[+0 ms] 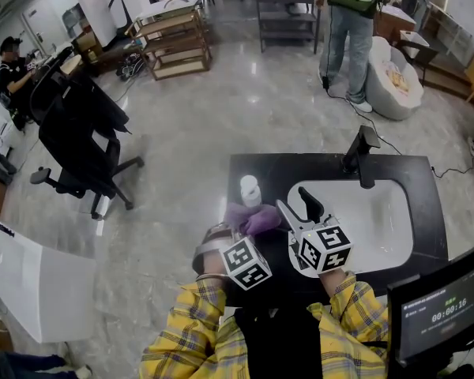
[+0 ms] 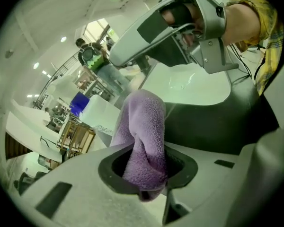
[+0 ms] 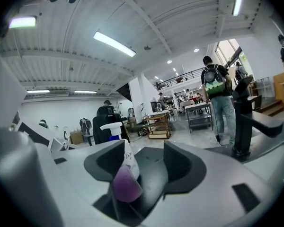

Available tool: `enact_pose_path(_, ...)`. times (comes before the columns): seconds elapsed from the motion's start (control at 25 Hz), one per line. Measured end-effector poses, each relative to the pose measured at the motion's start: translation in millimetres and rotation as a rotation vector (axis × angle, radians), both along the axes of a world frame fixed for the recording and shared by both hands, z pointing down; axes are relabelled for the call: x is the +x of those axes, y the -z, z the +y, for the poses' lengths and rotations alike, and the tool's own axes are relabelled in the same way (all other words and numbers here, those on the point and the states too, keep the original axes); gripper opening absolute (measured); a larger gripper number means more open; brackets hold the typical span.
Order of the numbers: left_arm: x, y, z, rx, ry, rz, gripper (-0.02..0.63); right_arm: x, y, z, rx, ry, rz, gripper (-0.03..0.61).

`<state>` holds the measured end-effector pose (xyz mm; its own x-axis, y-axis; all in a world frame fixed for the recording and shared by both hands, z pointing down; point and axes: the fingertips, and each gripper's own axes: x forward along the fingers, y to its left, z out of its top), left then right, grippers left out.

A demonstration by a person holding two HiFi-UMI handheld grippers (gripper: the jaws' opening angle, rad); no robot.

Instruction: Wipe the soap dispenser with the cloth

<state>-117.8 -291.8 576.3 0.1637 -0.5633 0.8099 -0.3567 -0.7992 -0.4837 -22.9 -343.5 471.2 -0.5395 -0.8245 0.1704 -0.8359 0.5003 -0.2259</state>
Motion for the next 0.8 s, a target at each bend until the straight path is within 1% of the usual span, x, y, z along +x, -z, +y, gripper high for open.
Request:
enact_pose_path(0.12,-1.6,-7.5,3.1,-0.057,-0.021,-0.043,0.081,-3.4,-1.9,1.2,-0.008,0.024,0.009,0.25)
enact_pose_path(0.2,-2.5,-12.5,7.5,-0.092,-0.029,-0.049,0.081,-6.5,-4.4,2.2,-0.015,0.048,0.021,0.25)
enact_pose_path(0.28,-1.5,-14.2,13.2,-0.112,-0.036,-0.028,0.081,-8.4,-6.0,2.7,-0.019,0.07,0.028,0.25)
enact_pose_path(0.36,1.0,-10.8,19.1,-0.12,-0.033,0.026,0.081,-9.1,-5.6,1.9,-0.023,0.088,0.028,0.25)
enact_pose_path(0.44,2.2,-2.2,25.9,-0.133,-0.001,0.126,0.081,-11.8,-3.0,0.7,-0.025,0.111,0.027,0.25)
enact_pose_path(0.52,0.3,12.5,32.5,-0.147,0.053,0.26,0.081,-17.3,2.9,-0.5,-0.017,0.146,0.034,0.25)
enact_pose_path(0.6,-2.7,32.2,36.8,-0.144,0.106,0.405,0.081,-23.9,11.2,-1.7,0.002,0.2,0.043,0.25)
enact_pose_path(0.72,-8.9,61.5,39.4,-0.14,0.18,0.642,0.081,-38.8,17.2,-2.2,0.006,0.343,0.066,0.25)
enact_pose_path(0.8,-16.9,76.2,38.9,-0.161,0.245,0.806,0.081,-50.1,15.6,-2.5,0.006,0.45,0.125,0.25)
